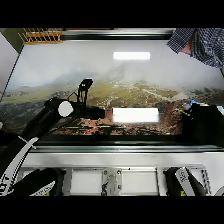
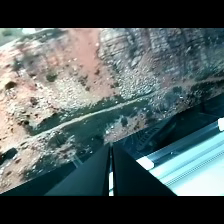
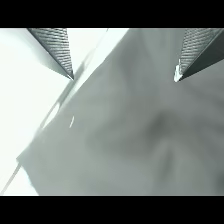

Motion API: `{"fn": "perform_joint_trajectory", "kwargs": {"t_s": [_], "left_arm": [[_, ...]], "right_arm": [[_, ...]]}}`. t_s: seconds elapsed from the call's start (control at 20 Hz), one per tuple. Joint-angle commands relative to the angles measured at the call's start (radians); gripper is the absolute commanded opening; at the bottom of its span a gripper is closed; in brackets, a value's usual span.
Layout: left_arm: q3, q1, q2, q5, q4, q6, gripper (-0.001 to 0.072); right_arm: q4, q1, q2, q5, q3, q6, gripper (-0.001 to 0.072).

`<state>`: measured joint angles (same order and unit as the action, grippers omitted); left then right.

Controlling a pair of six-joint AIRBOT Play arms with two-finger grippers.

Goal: Fold the clothes and pants, and hang the long-sleeved shirts on hangers.

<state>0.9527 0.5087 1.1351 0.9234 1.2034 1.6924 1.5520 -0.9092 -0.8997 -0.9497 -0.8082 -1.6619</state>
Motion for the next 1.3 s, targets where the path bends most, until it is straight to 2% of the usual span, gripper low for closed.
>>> {"fn": "perform_joint_trajectory", "kwargs": {"t_s": [0.0,0.1,0.2,0.35,0.5,0.65,1.0,1.05,1.1,1.25], "left_arm": [[0.001,0.001,0.001,0.003,0.001,-0.001,0.0010],[0.001,0.001,0.001,-0.008,0.000,-0.001,0.0010],[0.001,0.001,0.002,-0.011,0.001,-0.001,0.0010],[0.001,0.001,0.002,-0.010,0.001,-0.001,0.0010],[0.001,0.001,0.002,-0.010,0.001,-0.001,0.0010],[0.001,0.001,0.002,-0.010,0.001,-0.001,0.0010],[0.001,0.001,0.002,-0.010,0.001,-0.001,0.0010],[0.001,0.001,0.002,-0.011,0.001,-0.001,0.0010],[0.001,0.001,0.002,-0.011,0.001,-0.001,0.0010],[0.001,0.001,0.002,-0.011,0.001,-0.001,0.0010]], "right_arm": [[-0.161,0.116,0.098,0.024,-0.071,0.148,0.0698],[-0.309,0.289,0.132,0.005,-0.063,0.221,0.0698],[-0.385,0.513,0.129,-0.015,-0.053,0.267,0.0698],[-0.386,0.867,0.104,-0.016,-0.041,0.260,0.0698],[-0.385,1.085,0.069,0.016,-0.041,0.261,0.0699],[-0.386,1.149,0.048,0.024,-0.041,0.261,0.0698],[-0.386,1.151,0.043,0.024,-0.040,0.260,0.0688],[-0.387,1.151,0.043,0.024,-0.040,0.260,0.0626],[-0.386,1.152,0.043,0.025,-0.040,0.261,0.0041],[-0.386,1.152,0.043,0.025,-0.040,0.261,0.0041]]}}
